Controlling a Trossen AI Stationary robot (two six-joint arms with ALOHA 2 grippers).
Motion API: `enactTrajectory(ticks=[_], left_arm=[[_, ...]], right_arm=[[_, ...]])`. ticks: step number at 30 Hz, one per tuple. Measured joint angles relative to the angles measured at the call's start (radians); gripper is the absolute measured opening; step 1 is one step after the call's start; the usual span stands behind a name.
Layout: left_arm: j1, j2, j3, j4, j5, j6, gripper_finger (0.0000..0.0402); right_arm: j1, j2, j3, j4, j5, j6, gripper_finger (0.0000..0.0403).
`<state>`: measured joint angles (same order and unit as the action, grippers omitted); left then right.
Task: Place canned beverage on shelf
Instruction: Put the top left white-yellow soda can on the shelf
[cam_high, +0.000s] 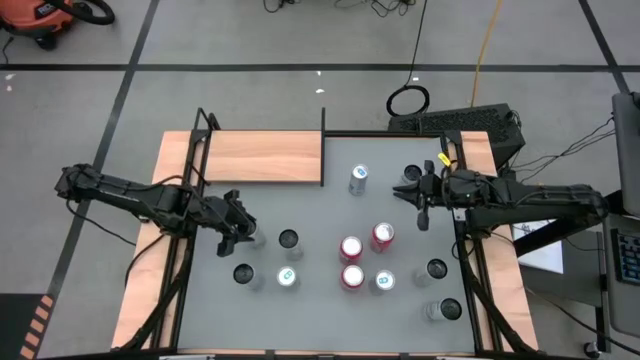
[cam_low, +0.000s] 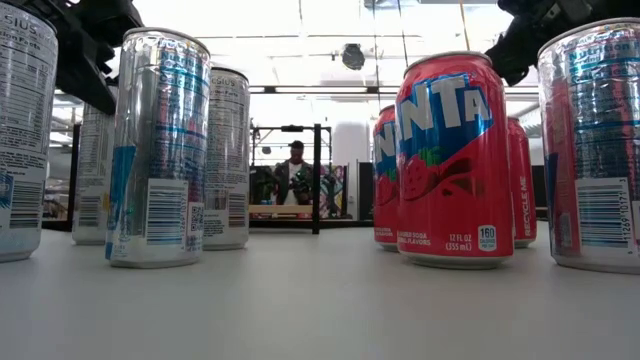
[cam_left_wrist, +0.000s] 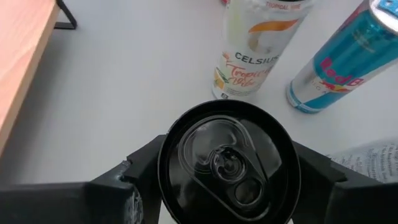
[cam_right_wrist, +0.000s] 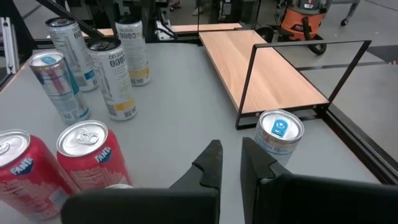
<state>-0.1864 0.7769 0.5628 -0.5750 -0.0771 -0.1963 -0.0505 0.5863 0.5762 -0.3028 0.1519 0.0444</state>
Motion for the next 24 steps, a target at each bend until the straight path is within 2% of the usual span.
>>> enactTrajectory(ticks=[7,16,24], left_arm=[[0.000,0.000,0.070,-0.021,-0.040,-0.005,0.0238],[0.001,0.000,0.203,-0.077,-0.225,-0.005,0.0238],[0.001,0.000,0.254,0.035,-0.337,0.003,0.0238]], right_arm=[[0.000,0.062,0.000,0.060,-0.020,0.008,0.0000],[0.002,0.147,0.000,0.240,-0.079,-0.006,0.0000],[0.057,0.308,0.000,0.493,-0.058,-0.030,0.0000]])
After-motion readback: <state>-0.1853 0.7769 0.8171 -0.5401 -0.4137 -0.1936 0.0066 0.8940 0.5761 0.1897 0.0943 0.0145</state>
